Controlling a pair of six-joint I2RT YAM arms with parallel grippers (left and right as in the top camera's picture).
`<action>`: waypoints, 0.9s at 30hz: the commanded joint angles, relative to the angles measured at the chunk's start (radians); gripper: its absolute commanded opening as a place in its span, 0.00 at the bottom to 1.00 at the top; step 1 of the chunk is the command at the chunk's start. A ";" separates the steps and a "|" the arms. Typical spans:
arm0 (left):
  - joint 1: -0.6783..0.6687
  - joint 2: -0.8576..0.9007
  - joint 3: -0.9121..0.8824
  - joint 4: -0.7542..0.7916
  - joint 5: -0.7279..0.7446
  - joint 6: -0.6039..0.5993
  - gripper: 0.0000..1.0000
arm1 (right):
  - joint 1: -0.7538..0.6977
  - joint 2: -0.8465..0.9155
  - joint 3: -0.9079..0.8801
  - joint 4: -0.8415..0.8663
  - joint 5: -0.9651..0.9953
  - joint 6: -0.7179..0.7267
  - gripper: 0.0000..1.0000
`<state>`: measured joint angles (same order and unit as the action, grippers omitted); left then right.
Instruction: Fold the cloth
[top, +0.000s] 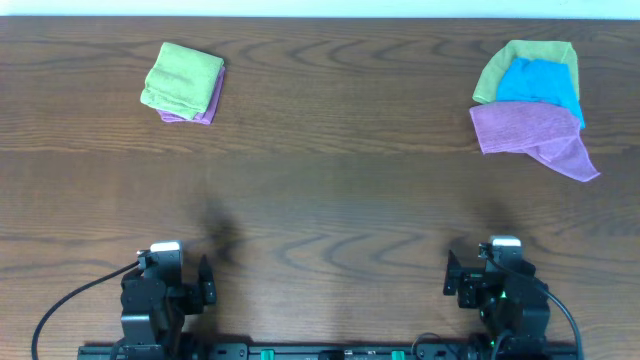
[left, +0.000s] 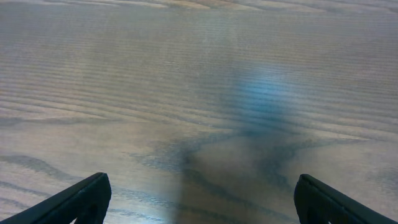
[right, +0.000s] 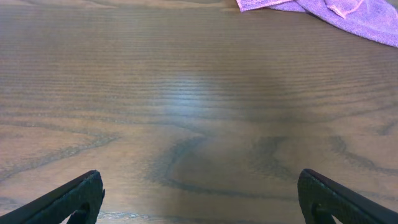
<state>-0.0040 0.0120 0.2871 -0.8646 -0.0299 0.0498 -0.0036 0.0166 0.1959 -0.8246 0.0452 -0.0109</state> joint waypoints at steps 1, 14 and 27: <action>-0.006 -0.008 -0.005 -0.003 -0.003 0.006 0.95 | -0.010 -0.011 -0.011 0.009 -0.006 0.014 0.99; -0.006 -0.008 -0.005 -0.003 -0.003 0.006 0.95 | -0.046 0.223 0.171 0.040 -0.003 0.131 0.99; -0.006 -0.008 -0.005 -0.003 -0.003 0.007 0.95 | -0.163 0.841 0.661 0.040 0.087 0.156 0.99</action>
<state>-0.0040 0.0101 0.2863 -0.8646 -0.0299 0.0498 -0.1516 0.7746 0.7834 -0.7856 0.0788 0.1272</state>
